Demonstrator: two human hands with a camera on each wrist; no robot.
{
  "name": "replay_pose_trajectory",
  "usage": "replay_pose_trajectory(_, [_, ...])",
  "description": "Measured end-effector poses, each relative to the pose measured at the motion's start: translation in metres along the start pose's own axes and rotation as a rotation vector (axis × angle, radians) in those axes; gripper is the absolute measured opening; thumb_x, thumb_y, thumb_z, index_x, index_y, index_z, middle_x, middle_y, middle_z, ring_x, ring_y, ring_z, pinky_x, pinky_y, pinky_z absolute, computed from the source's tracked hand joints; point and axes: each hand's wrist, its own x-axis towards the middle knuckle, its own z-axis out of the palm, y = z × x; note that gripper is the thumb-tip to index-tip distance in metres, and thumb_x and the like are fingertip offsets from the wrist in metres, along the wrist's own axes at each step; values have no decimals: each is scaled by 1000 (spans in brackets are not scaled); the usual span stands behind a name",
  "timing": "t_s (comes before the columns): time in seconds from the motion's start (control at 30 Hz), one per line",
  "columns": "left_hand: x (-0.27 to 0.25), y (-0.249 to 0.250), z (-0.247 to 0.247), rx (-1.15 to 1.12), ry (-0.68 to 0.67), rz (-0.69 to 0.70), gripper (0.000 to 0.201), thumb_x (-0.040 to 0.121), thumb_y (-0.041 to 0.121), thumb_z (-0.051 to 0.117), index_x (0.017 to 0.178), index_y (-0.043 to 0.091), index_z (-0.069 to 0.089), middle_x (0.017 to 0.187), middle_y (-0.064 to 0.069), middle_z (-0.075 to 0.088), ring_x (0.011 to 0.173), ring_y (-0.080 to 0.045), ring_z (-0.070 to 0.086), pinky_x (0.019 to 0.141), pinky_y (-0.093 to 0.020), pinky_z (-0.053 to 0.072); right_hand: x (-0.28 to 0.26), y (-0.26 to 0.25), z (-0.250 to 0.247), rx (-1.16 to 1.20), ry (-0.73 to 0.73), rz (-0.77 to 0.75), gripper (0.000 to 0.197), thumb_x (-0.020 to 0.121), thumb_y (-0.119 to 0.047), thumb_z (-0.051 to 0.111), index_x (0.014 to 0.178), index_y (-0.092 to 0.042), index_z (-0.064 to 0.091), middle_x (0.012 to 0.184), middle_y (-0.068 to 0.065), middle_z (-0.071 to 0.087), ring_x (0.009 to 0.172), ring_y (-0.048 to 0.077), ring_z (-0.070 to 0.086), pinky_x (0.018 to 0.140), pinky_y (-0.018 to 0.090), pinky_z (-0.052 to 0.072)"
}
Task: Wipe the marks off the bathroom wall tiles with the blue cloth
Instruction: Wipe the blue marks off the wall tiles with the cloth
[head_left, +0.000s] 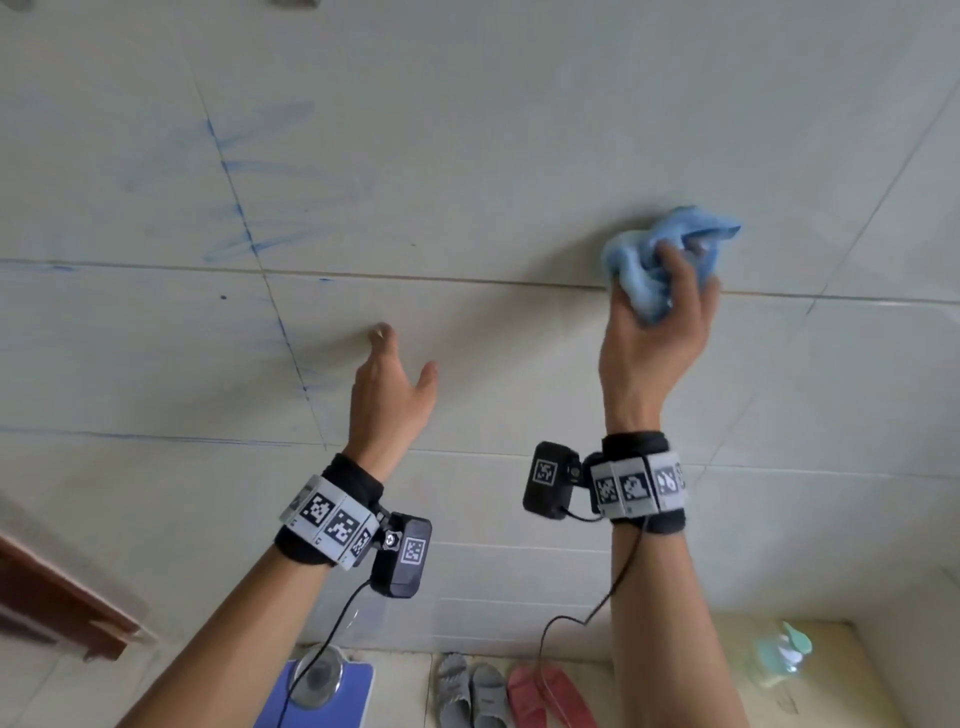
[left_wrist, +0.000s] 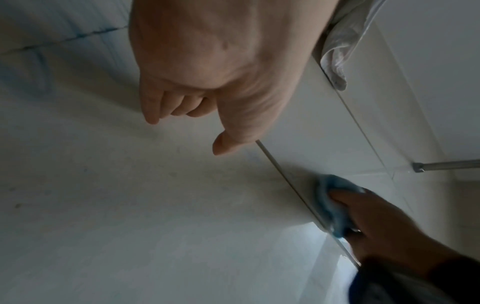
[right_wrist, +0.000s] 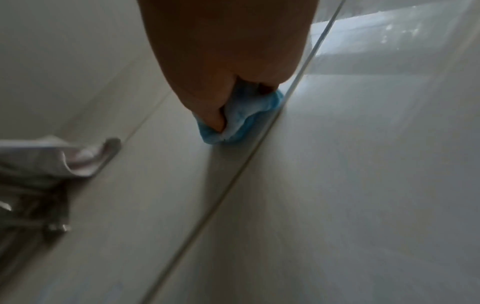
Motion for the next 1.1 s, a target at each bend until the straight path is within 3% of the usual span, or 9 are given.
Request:
replay_pose_trajectory(0.1, [1, -6, 3, 54, -50, 28, 67, 104, 17, 55, 161, -1, 26, 163, -30, 34, 143, -44, 46, 112, -41, 39, -10, 22, 26, -205, -12, -187, 35, 89, -10, 77, 123, -9, 73, 145, 18, 54, 135, 35, 48, 111, 47, 43])
replay_pose_trajectory(0.2, [2, -19, 5, 52, -58, 97, 65, 102, 7, 50, 162, 0, 26, 168, -26, 25, 148, -44, 40, 112, -44, 40, -31, 32, 37, -252, -48, -345, 34, 86, 1, 77, 119, -6, 74, 140, 20, 57, 133, 37, 48, 117, 39, 38])
replay_pose_trajectory(0.4, [2, -33, 17, 95, -23, 257, 71, 96, -1, 44, 164, 4, 22, 168, -28, 22, 160, -36, 16, 114, -45, 42, -78, 44, 32, -401, -584, -713, 41, 77, 20, 69, 109, -5, 77, 136, 14, 65, 127, 36, 55, 106, 38, 49])
replay_pose_trajectory(0.5, [1, -47, 15, 218, -19, 363, 78, 93, -2, 47, 166, 7, 21, 167, -32, 21, 159, -41, 18, 118, -50, 41, -55, 29, 32, -432, -567, -754, 42, 78, 19, 67, 109, -7, 77, 136, 10, 65, 128, 34, 56, 103, 39, 51])
replay_pose_trajectory(0.63, [2, -74, 7, 274, -57, 492, 91, 87, -6, 56, 167, 16, 20, 173, -20, 13, 161, -33, 15, 122, -52, 35, -53, 2, 54, -387, -385, -631, 42, 83, 15, 66, 117, -7, 76, 140, 12, 62, 134, 34, 51, 113, 30, 42])
replay_pose_trajectory(0.7, [5, -84, -6, 241, -75, 549, 89, 86, -9, 57, 166, 16, 27, 173, -14, 17, 160, -29, 21, 122, -52, 36, -66, -3, 74, -354, -349, -591, 40, 84, 16, 66, 117, -5, 76, 138, 15, 63, 134, 35, 51, 113, 37, 44])
replay_pose_trajectory(0.87, [17, -105, -62, 84, 107, 634, 67, 89, -6, 58, 153, 9, 51, 163, -7, 44, 144, -24, 51, 114, -40, 47, -90, -10, 88, -417, -776, -924, 36, 87, 10, 60, 109, -12, 77, 139, 7, 65, 123, 33, 62, 85, 46, 57])
replay_pose_trajectory(0.97, [26, -122, -99, 47, 233, 645, 66, 93, -3, 57, 157, 11, 47, 166, -5, 40, 150, -19, 44, 118, -37, 44, -70, -35, 101, -401, -613, -815, 39, 87, 8, 62, 116, -13, 77, 142, 9, 62, 131, 32, 57, 97, 38, 55])
replay_pose_trajectory(1.1, [54, -137, -145, 73, 353, 652, 68, 93, -3, 53, 159, 8, 41, 169, -9, 34, 155, -21, 36, 121, -42, 40, -59, -66, 142, -326, -321, -690, 35, 89, 3, 71, 121, -10, 75, 140, 15, 61, 135, 34, 49, 117, 29, 36])
